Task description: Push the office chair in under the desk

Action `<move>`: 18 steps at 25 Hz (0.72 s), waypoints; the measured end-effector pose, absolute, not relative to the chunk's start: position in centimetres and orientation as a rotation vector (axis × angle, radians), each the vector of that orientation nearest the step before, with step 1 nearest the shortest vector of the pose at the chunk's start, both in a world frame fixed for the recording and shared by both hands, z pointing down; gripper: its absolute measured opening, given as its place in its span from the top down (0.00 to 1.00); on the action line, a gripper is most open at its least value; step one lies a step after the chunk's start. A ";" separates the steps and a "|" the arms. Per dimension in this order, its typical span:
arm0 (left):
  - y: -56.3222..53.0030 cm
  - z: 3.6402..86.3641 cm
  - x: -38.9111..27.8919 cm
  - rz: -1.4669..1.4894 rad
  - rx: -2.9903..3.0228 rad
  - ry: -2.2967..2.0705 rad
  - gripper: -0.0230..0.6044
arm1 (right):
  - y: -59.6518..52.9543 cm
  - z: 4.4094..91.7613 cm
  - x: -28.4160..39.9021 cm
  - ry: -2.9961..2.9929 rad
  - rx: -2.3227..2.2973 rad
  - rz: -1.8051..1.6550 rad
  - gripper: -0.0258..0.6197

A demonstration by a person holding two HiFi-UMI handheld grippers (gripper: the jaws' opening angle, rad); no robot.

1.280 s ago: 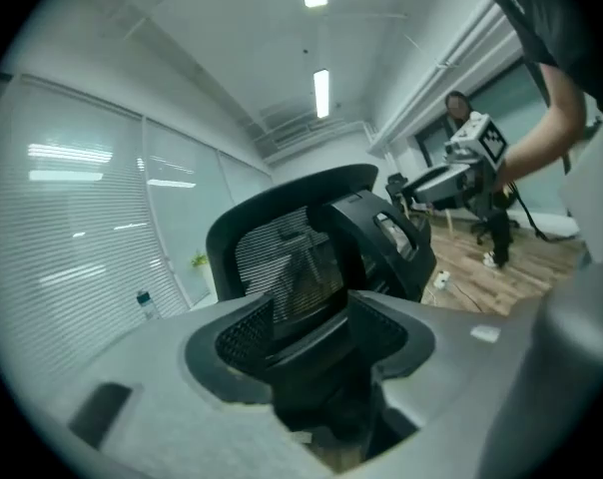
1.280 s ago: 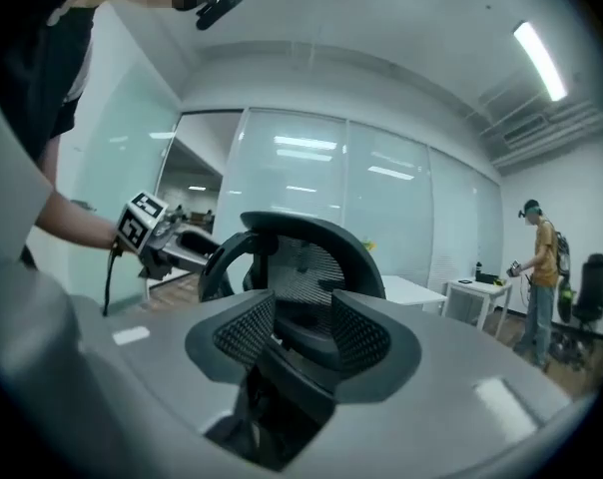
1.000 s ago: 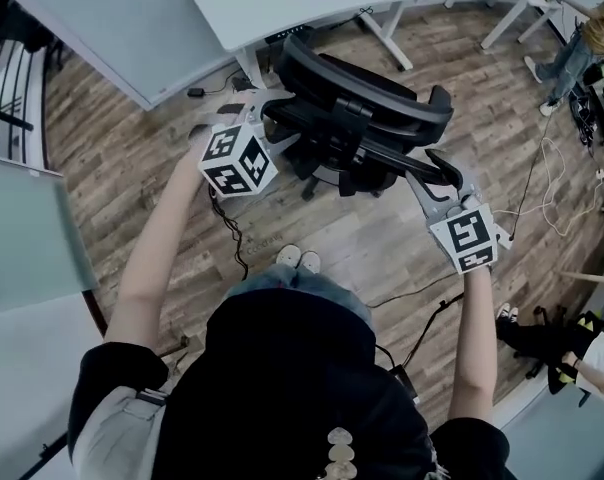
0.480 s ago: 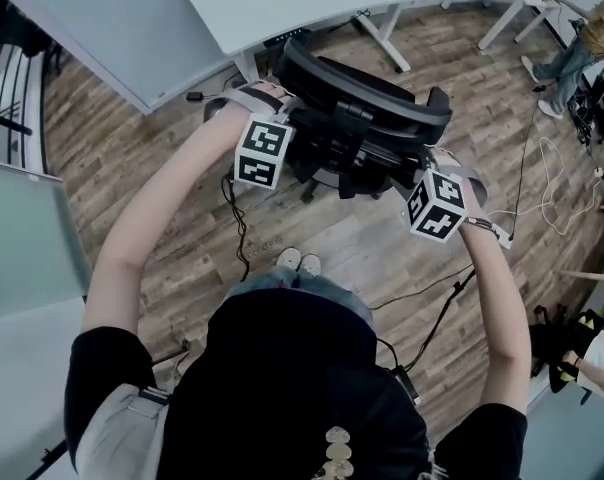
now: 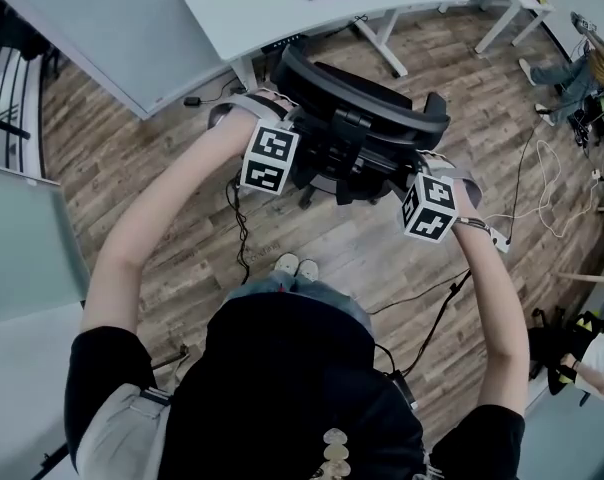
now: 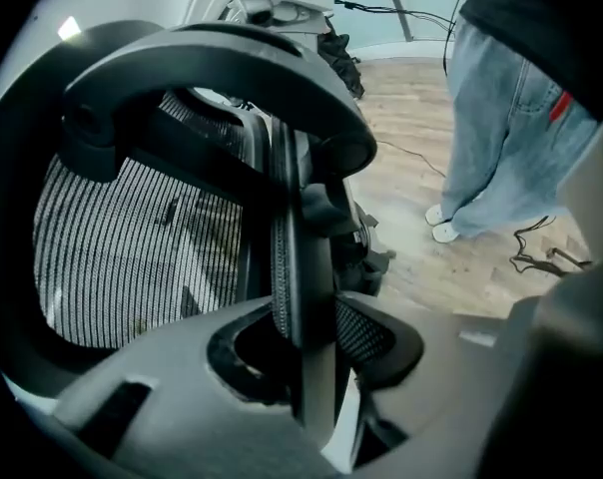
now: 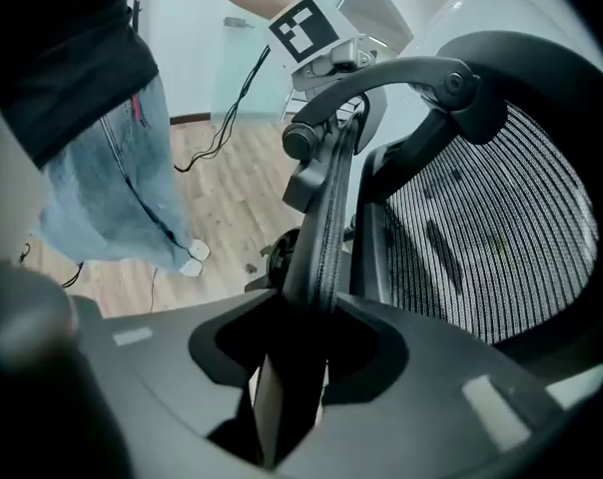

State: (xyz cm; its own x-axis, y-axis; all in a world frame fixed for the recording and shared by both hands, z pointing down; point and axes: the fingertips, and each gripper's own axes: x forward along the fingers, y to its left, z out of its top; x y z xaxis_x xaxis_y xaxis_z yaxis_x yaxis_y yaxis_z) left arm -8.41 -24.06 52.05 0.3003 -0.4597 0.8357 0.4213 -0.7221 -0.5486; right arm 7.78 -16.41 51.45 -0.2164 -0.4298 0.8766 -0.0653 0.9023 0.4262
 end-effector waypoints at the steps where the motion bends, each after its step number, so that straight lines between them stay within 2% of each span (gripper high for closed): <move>1: -24.1 52.1 -8.4 -1.528 -1.838 0.033 0.76 | -16.4 51.5 7.8 -1.781 0.380 -0.342 0.75; 18: -24.9 53.8 -8.3 -1.604 -1.862 0.066 0.77 | -17.8 53.1 8.1 -1.832 0.385 -0.357 0.77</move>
